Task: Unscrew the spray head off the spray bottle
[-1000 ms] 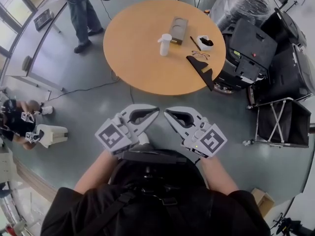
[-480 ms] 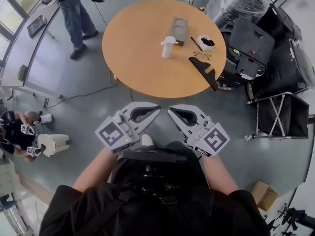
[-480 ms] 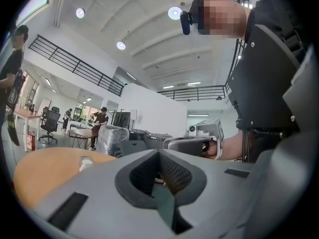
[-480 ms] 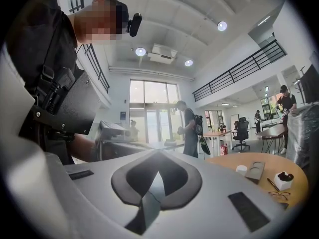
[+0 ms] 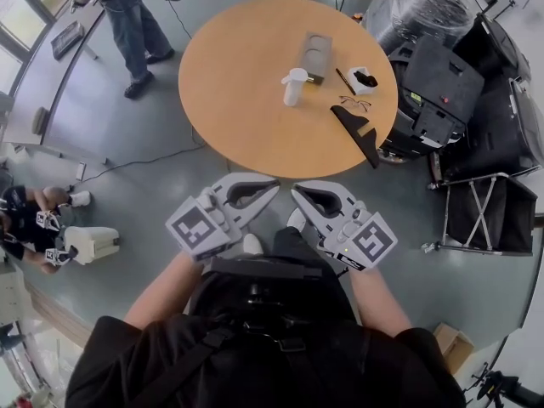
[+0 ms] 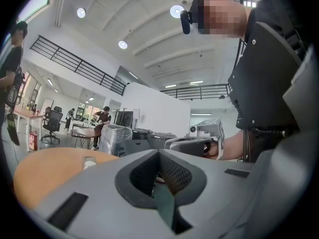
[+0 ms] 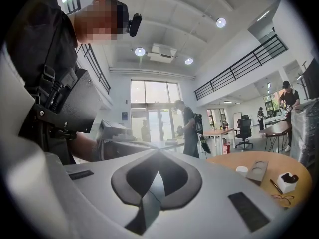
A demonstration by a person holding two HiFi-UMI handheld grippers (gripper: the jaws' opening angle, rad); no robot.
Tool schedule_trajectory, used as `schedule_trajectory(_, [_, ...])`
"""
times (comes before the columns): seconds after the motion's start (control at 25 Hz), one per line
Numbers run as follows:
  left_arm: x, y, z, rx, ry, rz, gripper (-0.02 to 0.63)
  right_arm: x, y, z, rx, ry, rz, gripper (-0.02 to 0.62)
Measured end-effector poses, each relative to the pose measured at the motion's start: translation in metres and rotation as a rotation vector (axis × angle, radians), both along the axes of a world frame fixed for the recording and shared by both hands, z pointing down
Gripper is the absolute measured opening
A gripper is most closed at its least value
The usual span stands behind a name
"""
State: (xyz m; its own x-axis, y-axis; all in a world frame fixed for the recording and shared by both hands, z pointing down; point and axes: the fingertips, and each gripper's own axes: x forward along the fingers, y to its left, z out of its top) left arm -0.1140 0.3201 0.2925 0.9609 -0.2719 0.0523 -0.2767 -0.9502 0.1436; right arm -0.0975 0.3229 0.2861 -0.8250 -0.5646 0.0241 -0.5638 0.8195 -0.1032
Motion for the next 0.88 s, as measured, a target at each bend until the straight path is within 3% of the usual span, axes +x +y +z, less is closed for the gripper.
schedule_trajectory(0.88, [0.135, -0.15, -0.001, 0.006, -0.027, -0.131, 0.003, 0.128, -0.155, -0.002, 0.004, -0.049, -0.149, 0.011])
